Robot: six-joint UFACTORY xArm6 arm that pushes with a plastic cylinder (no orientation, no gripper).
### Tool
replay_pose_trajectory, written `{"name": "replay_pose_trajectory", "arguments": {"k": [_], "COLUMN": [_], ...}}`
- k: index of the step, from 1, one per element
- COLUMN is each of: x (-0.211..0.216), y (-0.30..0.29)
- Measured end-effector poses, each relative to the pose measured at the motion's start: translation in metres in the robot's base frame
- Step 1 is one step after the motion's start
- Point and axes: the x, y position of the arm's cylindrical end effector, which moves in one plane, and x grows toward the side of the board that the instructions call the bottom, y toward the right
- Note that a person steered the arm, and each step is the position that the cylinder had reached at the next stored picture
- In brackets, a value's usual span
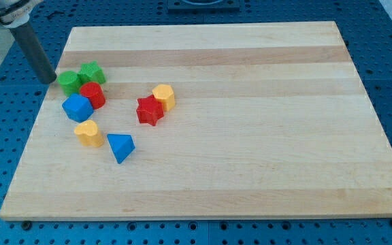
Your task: Nudge the blue cube right a bit
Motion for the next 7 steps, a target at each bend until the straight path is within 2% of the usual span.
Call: {"name": "replay_pose_trajectory", "arguments": {"k": [1, 2, 4, 5, 6, 7], "x": [0.041, 0.045, 0.048, 0.071, 0.071, 0.091], "y": [0.006, 0.036, 0.034, 0.060, 0.060, 0.050]}}
